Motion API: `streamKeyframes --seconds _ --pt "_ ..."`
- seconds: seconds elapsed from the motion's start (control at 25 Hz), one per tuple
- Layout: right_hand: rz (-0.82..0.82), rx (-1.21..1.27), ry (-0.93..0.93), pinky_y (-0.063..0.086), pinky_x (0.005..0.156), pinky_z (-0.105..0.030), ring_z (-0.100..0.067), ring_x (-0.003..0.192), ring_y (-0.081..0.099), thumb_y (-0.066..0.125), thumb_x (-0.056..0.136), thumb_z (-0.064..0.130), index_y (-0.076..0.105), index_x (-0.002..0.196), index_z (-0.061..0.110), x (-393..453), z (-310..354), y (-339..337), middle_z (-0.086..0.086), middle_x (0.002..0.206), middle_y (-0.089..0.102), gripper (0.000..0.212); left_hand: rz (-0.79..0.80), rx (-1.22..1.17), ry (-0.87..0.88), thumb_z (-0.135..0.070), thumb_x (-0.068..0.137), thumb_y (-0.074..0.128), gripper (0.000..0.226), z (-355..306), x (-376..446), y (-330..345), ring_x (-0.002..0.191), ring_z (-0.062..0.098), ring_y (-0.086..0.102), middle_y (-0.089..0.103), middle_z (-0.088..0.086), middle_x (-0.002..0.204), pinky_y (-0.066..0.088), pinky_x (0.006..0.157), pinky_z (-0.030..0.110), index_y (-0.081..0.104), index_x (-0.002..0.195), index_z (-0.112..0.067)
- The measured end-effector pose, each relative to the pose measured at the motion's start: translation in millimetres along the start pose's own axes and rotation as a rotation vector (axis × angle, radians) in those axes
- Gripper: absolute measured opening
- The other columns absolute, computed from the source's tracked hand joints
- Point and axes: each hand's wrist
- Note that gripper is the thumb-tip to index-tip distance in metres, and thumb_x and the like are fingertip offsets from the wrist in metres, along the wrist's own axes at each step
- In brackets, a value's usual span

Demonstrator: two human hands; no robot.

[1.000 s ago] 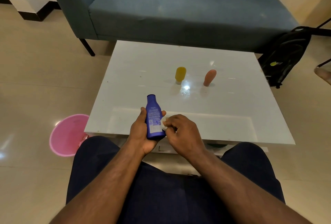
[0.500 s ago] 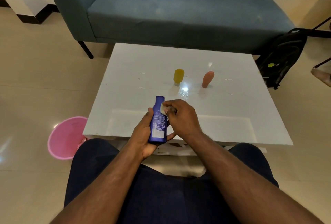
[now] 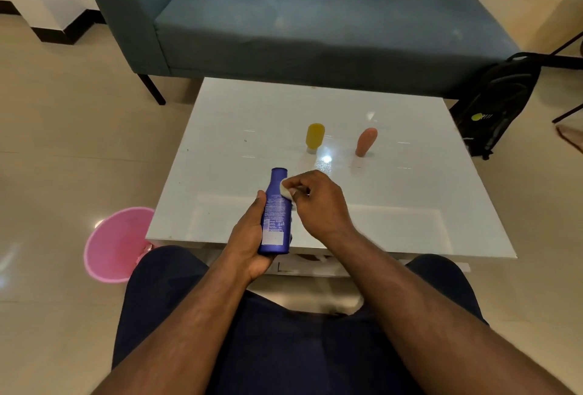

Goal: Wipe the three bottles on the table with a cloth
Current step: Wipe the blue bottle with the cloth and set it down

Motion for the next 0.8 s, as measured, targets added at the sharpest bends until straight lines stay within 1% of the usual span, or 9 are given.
streamKeyframes --seconds 0.04,0.16,0.28,0.36,0.44,0.52,0.6,0.72,0.8 --pt "0.005 0.026 0.01 0.049 0.085 -0.023 -0.009 0.093 0.059 0.059 0.093 0.015 0.067 0.102 0.016 -3.7 1.1 1.8 0.001 0.106 0.063 0.013 -0.011 -0.008 -0.001 -0.048 0.097 0.057 0.039 -0.9 -0.1 -1.0 0.059 0.017 0.066 0.072 0.008 0.077 0.056 0.059 0.031 0.063 0.111 -0.013" --pt "0.007 0.104 0.017 0.045 0.077 -0.009 -0.001 0.09 0.058 0.06 0.091 0.015 0.068 0.1 0.019 -38.2 2.5 11.3 0.008 0.1 0.061 0.013 -0.016 -0.077 0.02 -0.047 0.097 0.057 0.045 -2.2 3.5 -3.5 0.064 0.017 0.068 0.073 0.008 0.084 0.059 0.059 0.029 0.064 0.122 -0.011" --pt "-0.018 0.124 0.02 0.045 0.078 -0.008 0.004 0.092 0.056 0.061 0.09 0.013 0.069 0.1 0.022 -62.2 -1.4 17.8 0.014 0.097 0.059 0.015 -0.005 -0.079 0.106 -0.044 0.09 0.062 0.052 -0.9 8.4 -6.2 0.08 0.019 0.069 0.074 0.009 0.1 0.058 0.072 0.034 0.062 0.135 -0.018" --pt "-0.014 0.136 0.033 0.048 0.076 -0.01 0.003 0.09 0.058 0.062 0.09 0.015 0.069 0.099 0.022 -52.8 -1.8 14.6 0.013 0.098 0.06 0.013 0.006 -0.013 0.125 -0.044 0.093 0.06 0.05 0.8 7.7 -6.2 0.076 0.019 0.067 0.073 0.007 0.097 0.055 0.071 0.035 0.06 0.137 -0.02" --pt "-0.018 0.156 0.052 0.05 0.073 -0.011 -0.001 0.087 0.06 0.063 0.09 0.02 0.07 0.099 0.02 -30.8 1.8 9.4 0.009 0.1 0.063 0.011 0.002 0.041 0.093 -0.044 0.098 0.057 0.044 1.7 4.1 -3.5 0.068 0.017 0.065 0.072 0.006 0.086 0.055 0.062 0.032 0.061 0.134 -0.019" --pt "-0.021 0.16 0.085 0.046 0.066 -0.005 -0.002 0.08 0.06 0.064 0.091 0.024 0.069 0.1 0.017 -7.9 9.3 2.9 0.006 0.102 0.065 0.013 -0.002 0.063 0.069 -0.044 0.099 0.056 0.039 2.1 -0.3 -1.2 0.066 0.017 0.065 0.072 0.005 0.081 0.056 0.058 0.031 0.061 0.127 -0.018" --pt "-0.019 0.158 0.102 0.04 0.058 0.001 0.003 0.074 0.057 0.064 0.091 0.025 0.069 0.101 0.017 -0.2 15.2 1.7 0.005 0.102 0.064 0.014 0.0 0.075 0.059 -0.044 0.098 0.056 0.037 1.5 -1.7 -0.9 0.067 0.018 0.064 0.072 0.006 0.082 0.056 0.059 0.032 0.062 0.123 -0.016" --pt "-0.009 0.22 0.095 0.042 0.063 -0.001 0.006 0.081 0.058 0.063 0.091 0.02 0.07 0.097 0.02 -20.3 19.5 8.6 0.008 0.1 0.064 0.009 -0.048 0.029 0.031 -0.047 0.097 0.057 0.04 -0.9 1.3 -2.7 0.071 0.02 0.064 0.069 0.011 0.088 0.054 0.067 0.036 0.064 0.119 -0.014" --pt "0.006 0.176 0.021 0.047 0.073 -0.008 0.002 0.088 0.058 0.062 0.091 0.018 0.07 0.096 0.022 -41.2 19.0 15.8 0.011 0.098 0.063 0.01 -0.064 -0.042 0.014 -0.05 0.098 0.055 0.044 -0.5 4.9 -4.0 0.075 0.02 0.07 0.071 0.012 0.091 0.055 0.074 0.037 0.065 0.12 -0.014"
Point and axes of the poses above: each hand's wrist, its own x-axis towards the middle knuckle, its own y-axis out of the palm, z = x × y
